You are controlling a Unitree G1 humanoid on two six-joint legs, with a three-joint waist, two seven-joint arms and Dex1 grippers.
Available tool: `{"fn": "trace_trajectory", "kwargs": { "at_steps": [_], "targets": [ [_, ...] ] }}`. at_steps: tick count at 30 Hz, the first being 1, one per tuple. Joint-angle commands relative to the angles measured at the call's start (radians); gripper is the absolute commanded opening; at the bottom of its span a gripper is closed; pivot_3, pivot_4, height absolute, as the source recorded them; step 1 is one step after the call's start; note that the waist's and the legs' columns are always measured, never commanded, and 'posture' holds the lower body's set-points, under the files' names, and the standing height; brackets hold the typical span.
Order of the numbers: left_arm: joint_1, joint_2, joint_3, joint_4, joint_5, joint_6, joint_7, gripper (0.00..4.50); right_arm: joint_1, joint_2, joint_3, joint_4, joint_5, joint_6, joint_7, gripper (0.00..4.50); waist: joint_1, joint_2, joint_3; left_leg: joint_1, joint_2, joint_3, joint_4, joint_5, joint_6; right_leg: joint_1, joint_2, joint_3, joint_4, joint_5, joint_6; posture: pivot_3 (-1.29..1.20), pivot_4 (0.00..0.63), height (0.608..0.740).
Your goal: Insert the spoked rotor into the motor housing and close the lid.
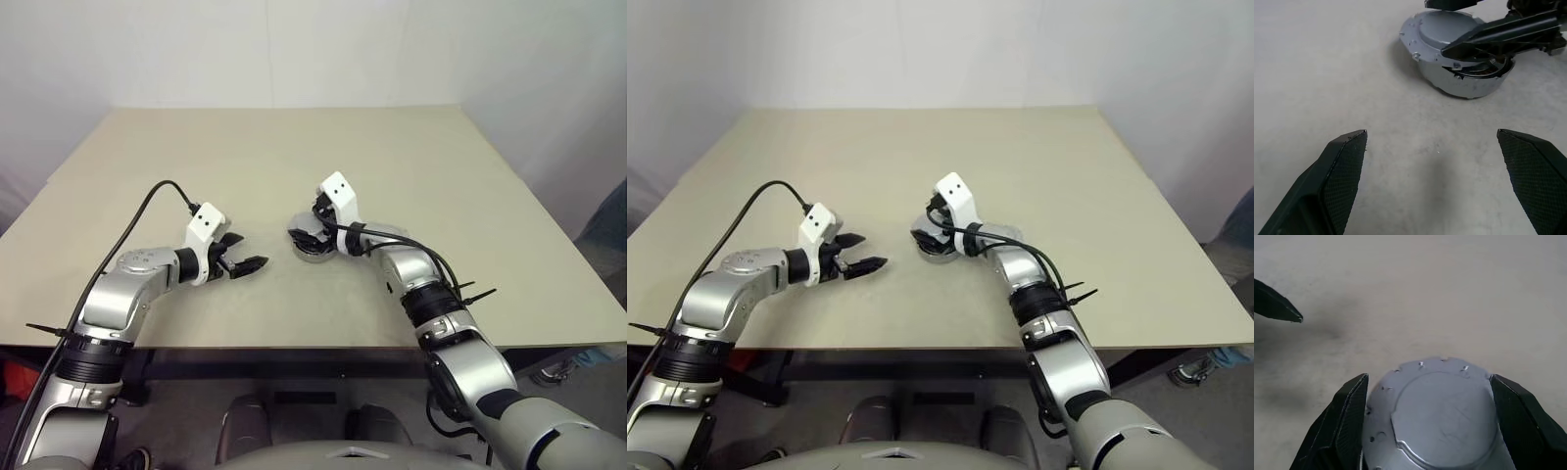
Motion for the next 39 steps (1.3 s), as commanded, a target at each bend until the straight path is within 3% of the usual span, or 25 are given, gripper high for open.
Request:
{"fn": "trace_trajectory", "kwargs": {
  "at_steps": [1,12,16,39],
  "targets": [
    [-0.001,0.005,0.022,-0.042,-0.017,0.005,0.009,4.50,-0.028,0.004,-0.016,0.020,0.004,-0.031,-0.004,4.47,0.000,0.000,0.000,0.000,0.000,0.000,0.000,0.000,0.000,0.000,0.000,0.000,0.000,0.000,0.000,0.00,0.000,0.740],
    [-0.007,0.007,0.014,-0.034,-0.014,0.000,0.015,4.50,-0.025,-0.009,-0.012,0.037,-0.007,-0.055,0.005,4.47,0.000,0.000,0.000,0.000,0.000,0.000,0.000,0.000,0.000,0.000,0.000,0.000,0.000,0.000,0.000,0.00,0.000,0.740],
    [-0.009,0.013,0.021,-0.026,-0.015,0.001,0.014,4.50,-0.018,-0.022,-0.005,0.014,-0.008,-0.051,0.029,3.22,0.000,0.000,0.000,0.000,0.000,0.000,0.000,0.000,0.000,0.000,0.000,0.000,0.000,0.000,0.000,0.00,0.000,0.740],
    [0.049,0.096,0.052,-0.057,-0.083,0.082,-0.033,4.50,0.032,-0.069,0.029,-0.083,0.006,-0.028,0.172,3.21,0.000,0.000,0.000,0.000,0.000,0.000,-0.001,0.000,0.000,0.000,0.000,0.000,0.000,0.000,-0.001,0.00,0.000,0.740]
  ]
}}
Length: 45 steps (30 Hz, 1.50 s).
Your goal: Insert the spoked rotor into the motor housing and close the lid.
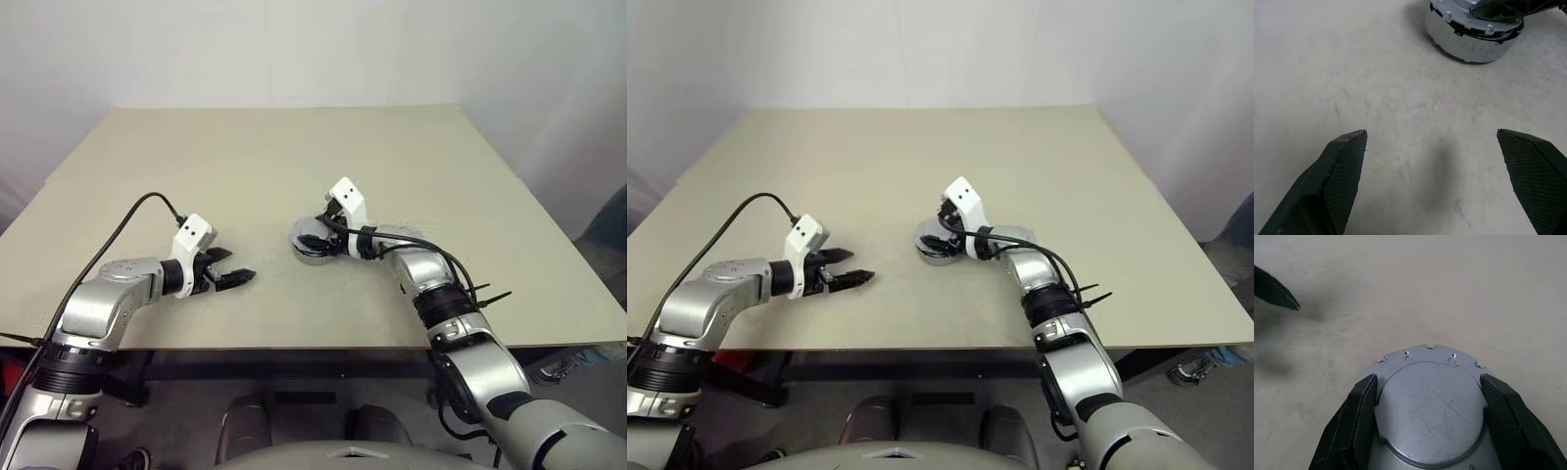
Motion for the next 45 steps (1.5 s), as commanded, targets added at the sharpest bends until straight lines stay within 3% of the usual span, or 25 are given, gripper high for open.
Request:
{"fn": "trace_trajectory", "kwargs": {
  "at_steps": [1,30,37,45],
  "targets": [
    [-0.007,0.017,0.030,-0.041,-0.017,0.006,0.001,4.50,0.000,-0.009,0.023,-0.048,-0.002,-0.024,0.040,3.21,0.000,0.000,0.000,0.000,0.000,0.000,0.000,0.000,0.000,0.000,0.000,0.000,0.000,0.000,0.000,0.00,0.000,0.740],
    [-0.006,0.006,0.020,-0.058,-0.015,0.007,0.020,4.50,0.010,-0.041,0.051,0.050,-0.066,-0.093,0.057,3.21,0.002,-0.001,0.000,0.002,0.000,0.000,0.000,0.000,0.000,0.002,0.000,0.000,0.000,0.000,0.000,0.00,0.000,0.740],
    [-0.009,-0.003,0.012,-0.063,-0.017,0.010,0.031,4.50,0.006,-0.023,0.072,0.116,-0.096,-0.085,0.020,3.21,-0.001,-0.001,-0.001,0.008,0.000,0.000,0.000,0.000,0.000,0.006,0.000,0.000,0.001,-0.004,0.006,0.00,0.000,0.740],
    [-0.010,-0.009,0.012,-0.067,-0.019,0.013,0.039,4.50,0.031,-0.061,0.143,0.128,-0.152,-0.050,0.078,3.21,0.000,-0.007,-0.009,0.014,0.000,-0.001,0.000,0.000,0.000,0.012,0.000,0.000,0.000,-0.004,0.007,0.00,0.000,0.740]
  ]
}}
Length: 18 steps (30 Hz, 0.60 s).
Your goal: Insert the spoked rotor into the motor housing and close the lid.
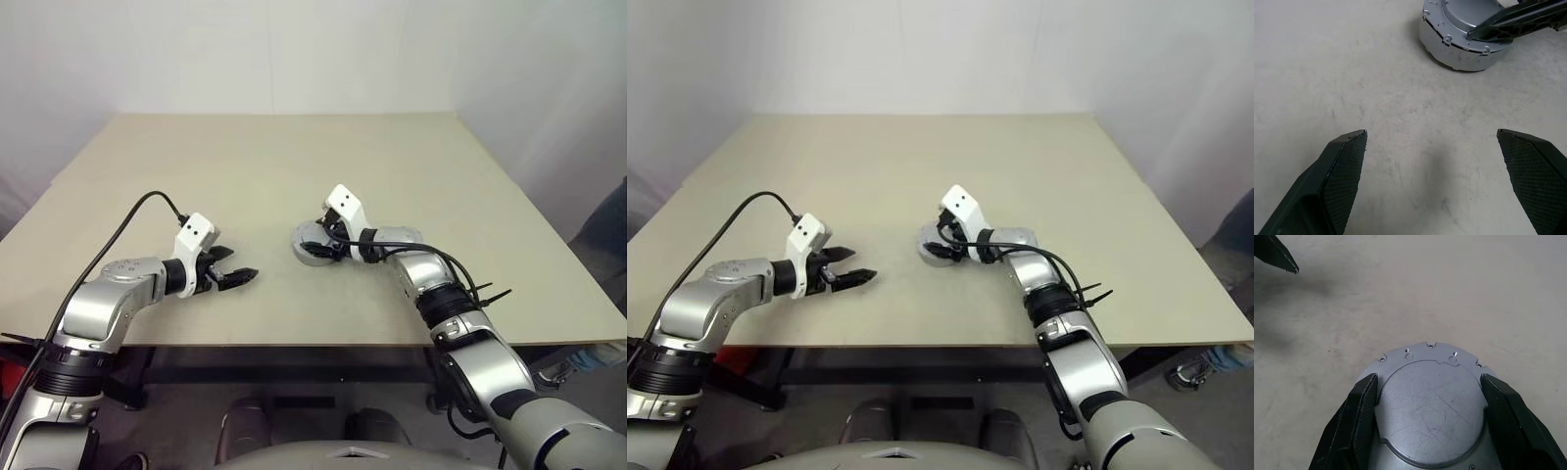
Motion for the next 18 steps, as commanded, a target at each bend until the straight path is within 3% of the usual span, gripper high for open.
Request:
{"fn": "trace_trajectory", "kwargs": {
  "at_steps": [1,9,18],
  "targets": [
    [-0.014,-0.002,0.014,-0.038,-0.013,0.000,0.007,4.50,0.046,-0.039,0.094,0.048,-0.081,0.054,0.050,3.21,0.000,-0.001,-0.003,0.001,0.000,0.000,0.000,0.000,0.000,0.001,0.000,0.000,0.000,0.000,0.000,0.00,0.000,0.740],
    [-0.007,-0.010,0.013,-0.047,-0.014,0.003,0.014,4.50,0.025,-0.034,0.083,0.070,-0.086,0.120,0.007,3.21,0.000,-0.001,-0.015,0.014,-0.001,-0.001,-0.009,-0.001,0.001,0.016,0.001,-0.001,-0.017,0.000,0.001,0.00,0.000,0.740],
    [0.002,-0.015,0.012,-0.057,-0.017,0.006,0.019,4.50,0.005,-0.019,0.035,0.009,-0.018,0.190,0.036,3.21,0.000,-0.002,-0.016,0.015,-0.001,-0.001,-0.009,-0.001,0.001,0.012,0.001,-0.001,-0.019,0.000,0.001,0.00,0.000,0.740]
  ]
}}
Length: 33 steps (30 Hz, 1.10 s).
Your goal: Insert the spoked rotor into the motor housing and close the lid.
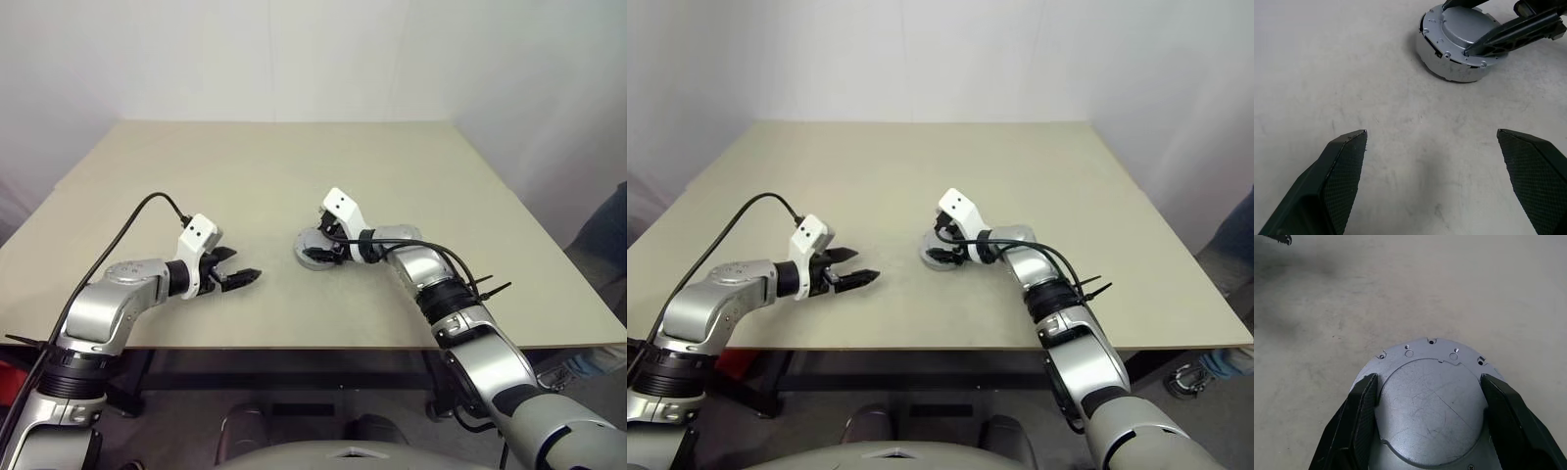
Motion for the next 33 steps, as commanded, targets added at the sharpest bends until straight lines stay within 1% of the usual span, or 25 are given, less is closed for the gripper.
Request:
{"fn": "trace_trajectory", "kwargs": {
  "at_steps": [1,4,13,17,24,27,33],
  "targets": [
    [-0.008,0.002,0.012,-0.037,-0.014,0.000,0.003,4.50,0.024,-0.005,0.006,0.015,0.002,0.069,0.014,3.21,0.000,0.000,0.000,-0.001,0.000,0.000,0.000,0.000,0.000,0.000,0.000,0.000,0.000,0.000,0.000,0.00,0.000,0.740],
    [-0.005,0.001,0.010,-0.039,-0.014,0.001,0.003,4.50,0.015,-0.005,-0.005,-0.018,0.013,0.079,0.015,3.21,0.000,0.000,0.000,-0.005,0.000,0.000,-0.002,0.000,0.000,0.000,0.000,0.001,0.000,0.000,0.000,0.00,0.000,0.740],
    [-0.004,0.001,0.007,-0.039,-0.015,0.001,0.003,4.50,-0.006,0.003,-0.029,-0.098,0.036,0.118,-0.004,3.21,-0.001,0.001,0.001,-0.008,0.002,0.001,-0.009,0.001,-0.001,-0.006,0.005,0.002,0.000,0.000,-0.001,0.00,0.000,0.740],
    [-0.005,0.000,0.006,-0.039,-0.015,0.001,0.003,4.50,-0.020,0.006,-0.034,-0.091,0.027,0.120,-0.038,3.21,-0.002,0.001,0.001,-0.012,0.002,0.001,-0.009,0.001,-0.002,-0.010,0.005,0.002,0.000,0.001,-0.001,0.00,0.000,0.740],
    [-0.003,0.003,0.010,-0.042,-0.016,0.004,0.004,4.50,-0.027,-0.001,-0.016,-0.054,0.002,0.112,-0.083,3.21,0.001,0.002,0.001,-0.015,0.002,0.001,-0.009,0.001,-0.002,-0.012,0.005,0.002,0.000,0.001,-0.001,0.00,0.000,0.740],
    [-0.003,0.003,0.012,-0.043,-0.017,0.005,0.005,4.50,-0.025,-0.003,-0.009,-0.049,0.001,0.107,-0.076,3.21,0.001,0.002,0.001,-0.015,0.002,0.001,-0.009,0.001,-0.002,-0.012,0.005,0.002,0.000,0.001,-0.001,0.00,0.000,0.740],
    [-0.002,0.005,0.014,-0.040,-0.016,0.005,0.006,4.50,-0.002,-0.018,-0.003,-0.091,0.027,0.124,-0.017,3.21,0.001,0.002,0.002,-0.015,0.002,0.001,-0.009,0.001,-0.002,-0.012,0.005,0.002,0.000,0.001,-0.001,0.00,0.000,0.740]
  ]
}}
